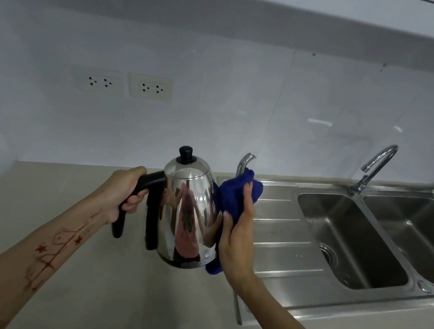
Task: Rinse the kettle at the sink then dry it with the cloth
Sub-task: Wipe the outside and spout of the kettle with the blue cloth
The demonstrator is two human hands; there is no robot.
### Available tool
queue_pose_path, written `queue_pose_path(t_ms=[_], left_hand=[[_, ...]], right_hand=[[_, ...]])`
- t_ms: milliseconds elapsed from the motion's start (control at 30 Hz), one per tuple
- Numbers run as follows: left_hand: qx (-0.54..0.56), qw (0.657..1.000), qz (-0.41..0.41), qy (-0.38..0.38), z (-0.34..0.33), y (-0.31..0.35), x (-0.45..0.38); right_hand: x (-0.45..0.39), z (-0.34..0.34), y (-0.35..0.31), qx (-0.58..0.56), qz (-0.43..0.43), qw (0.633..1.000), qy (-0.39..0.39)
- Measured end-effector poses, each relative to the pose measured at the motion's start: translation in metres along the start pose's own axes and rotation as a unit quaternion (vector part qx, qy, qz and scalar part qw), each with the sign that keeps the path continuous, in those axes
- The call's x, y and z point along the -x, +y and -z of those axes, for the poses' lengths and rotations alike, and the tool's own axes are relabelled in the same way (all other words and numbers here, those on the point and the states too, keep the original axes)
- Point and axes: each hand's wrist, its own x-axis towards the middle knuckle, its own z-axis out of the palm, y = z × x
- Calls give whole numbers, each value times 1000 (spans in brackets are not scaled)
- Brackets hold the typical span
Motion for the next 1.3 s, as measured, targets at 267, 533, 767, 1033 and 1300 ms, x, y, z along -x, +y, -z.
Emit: queue_pose_path(t_ms=[267, 533, 767, 1033, 1300], left_hand=[[30, 999, 20, -4, 1, -8, -2], [41, 998, 42, -20, -3, -9, -2], [13, 1000, 27, 2, -4, -12, -4], [21, 999, 40, -4, 1, -17, -7], [20, 999, 45, -13, 0, -15, -8]], right_hand=[[-13, 5, -7, 8, -48, 997, 57], [-42, 1, -14, 45, -14, 999, -10], [-13, -8, 4, 160, 38, 986, 33], [-26, 17, 21, 303, 209, 925, -95], [-16, 13, 24, 254, 166, 949, -86]])
